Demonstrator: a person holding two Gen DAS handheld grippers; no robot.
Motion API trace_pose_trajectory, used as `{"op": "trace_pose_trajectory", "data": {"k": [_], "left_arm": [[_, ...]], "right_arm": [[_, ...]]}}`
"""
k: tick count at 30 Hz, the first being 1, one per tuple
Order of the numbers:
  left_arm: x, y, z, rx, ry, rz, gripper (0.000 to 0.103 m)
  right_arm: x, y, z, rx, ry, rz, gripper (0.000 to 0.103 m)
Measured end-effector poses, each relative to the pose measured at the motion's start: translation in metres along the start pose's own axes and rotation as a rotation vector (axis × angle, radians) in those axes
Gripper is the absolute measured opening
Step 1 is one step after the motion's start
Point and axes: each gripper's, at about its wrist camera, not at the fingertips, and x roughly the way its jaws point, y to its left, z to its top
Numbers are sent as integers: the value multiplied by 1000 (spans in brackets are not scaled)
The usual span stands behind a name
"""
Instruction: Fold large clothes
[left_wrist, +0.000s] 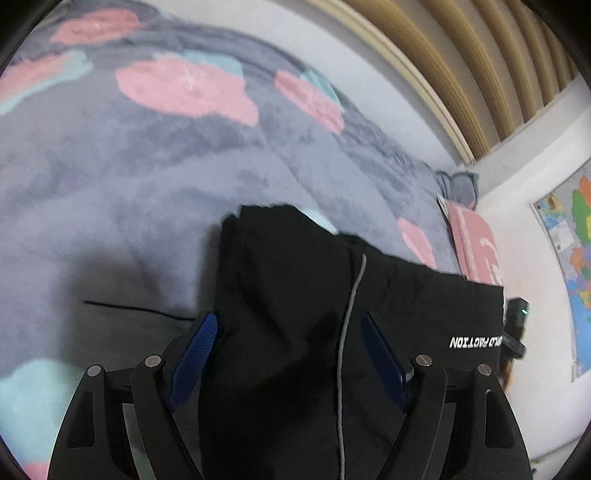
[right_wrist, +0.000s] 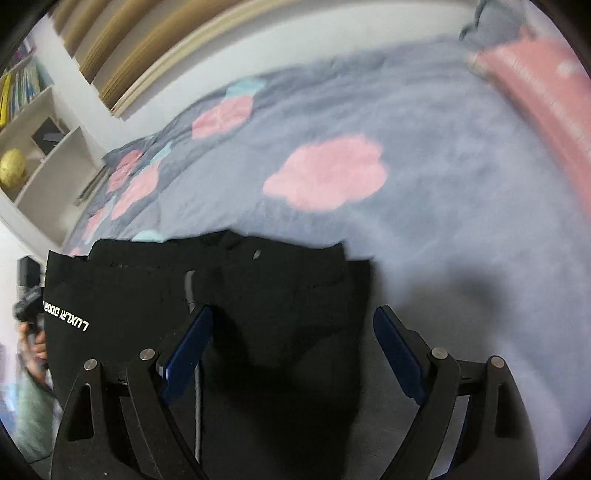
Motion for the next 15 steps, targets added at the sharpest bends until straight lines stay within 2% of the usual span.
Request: {"op": "trace_pose_trajectory", "data": {"k": [1,3,4,5,6,8,9,10,12,13,15], "left_arm": [[3,0,0,4,11,13,81],[6,-2,-2,13,17,70,81],[6,-1,-3,9,11,86,81],[6,1,-4,1,3,86,81],[6,3,-4,-13,0,81,81],[13,4,-4,-34,24,25,80],[13,0,-5,-28,21,20,71],[13,-8,-7,6,2,100,35],[7,-16,-11,32,-19,163,21],[-5,-18,-14,19,-52,156,15],[-32,-25,-16,11,-123,124,9]], "right_arm": [[1,4,-2,-20,-7,-14,81],[-3,14,-6,-70,-40,-63,74],[-6,18,-7,-90,-56,-83,63],[-8,21,-8,-107,-64,-98,57],[-9,25,-9,-131,-67,-120,42],[-13,32,-11,-162,-76,-156,33],[-18,38,-12,-182,-91,-170,25],[-23,43,-14,-197,-108,-188,22],[-36,52,-16,-220,-150,-229,19],[-46,56,-16,-223,-176,-238,18],[-67,64,-14,-232,-227,-262,18]]}}
